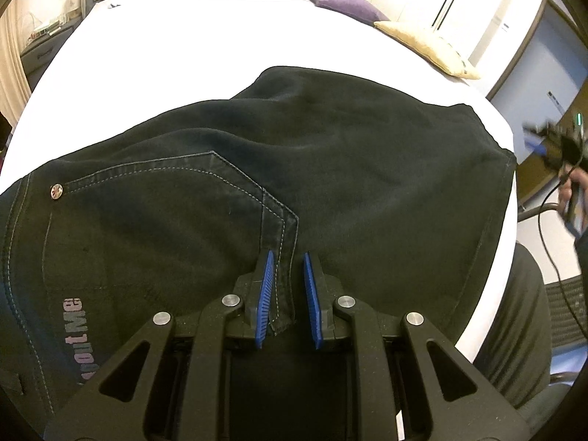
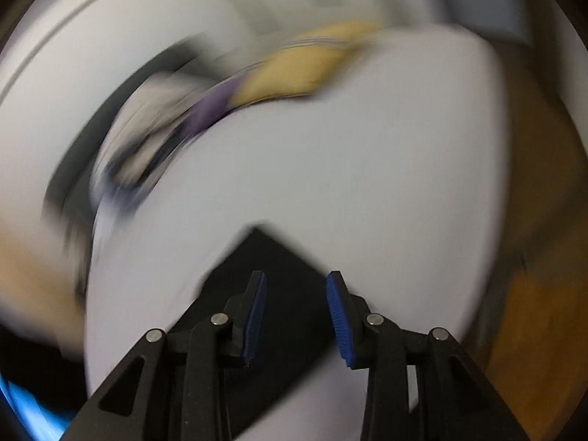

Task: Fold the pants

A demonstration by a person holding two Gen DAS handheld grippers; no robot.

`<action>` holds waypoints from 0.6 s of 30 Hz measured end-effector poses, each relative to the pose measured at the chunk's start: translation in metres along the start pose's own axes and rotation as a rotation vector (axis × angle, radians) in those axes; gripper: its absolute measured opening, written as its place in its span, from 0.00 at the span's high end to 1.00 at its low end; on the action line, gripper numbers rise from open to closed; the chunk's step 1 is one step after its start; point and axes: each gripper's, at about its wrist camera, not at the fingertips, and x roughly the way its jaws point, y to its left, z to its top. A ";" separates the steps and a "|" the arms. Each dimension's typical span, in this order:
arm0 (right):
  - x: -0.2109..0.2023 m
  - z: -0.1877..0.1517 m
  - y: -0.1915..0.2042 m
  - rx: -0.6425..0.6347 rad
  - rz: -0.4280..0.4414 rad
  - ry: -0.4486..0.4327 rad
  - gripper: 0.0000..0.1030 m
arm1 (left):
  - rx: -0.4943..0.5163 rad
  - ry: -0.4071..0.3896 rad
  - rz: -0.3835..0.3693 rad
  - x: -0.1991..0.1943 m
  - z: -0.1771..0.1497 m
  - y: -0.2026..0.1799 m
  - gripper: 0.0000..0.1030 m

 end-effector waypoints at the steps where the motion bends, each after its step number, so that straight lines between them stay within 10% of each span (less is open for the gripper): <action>1: 0.008 0.006 0.031 -0.150 0.039 0.038 0.63 | -0.002 -0.004 -0.003 0.000 -0.001 0.001 0.84; 9: 0.100 -0.025 0.203 -1.010 0.145 0.326 0.63 | -0.021 -0.016 -0.028 -0.006 -0.005 0.011 0.84; 18: 0.174 -0.039 0.206 -1.163 0.113 0.582 0.63 | -0.047 -0.027 -0.066 -0.008 -0.005 0.022 0.84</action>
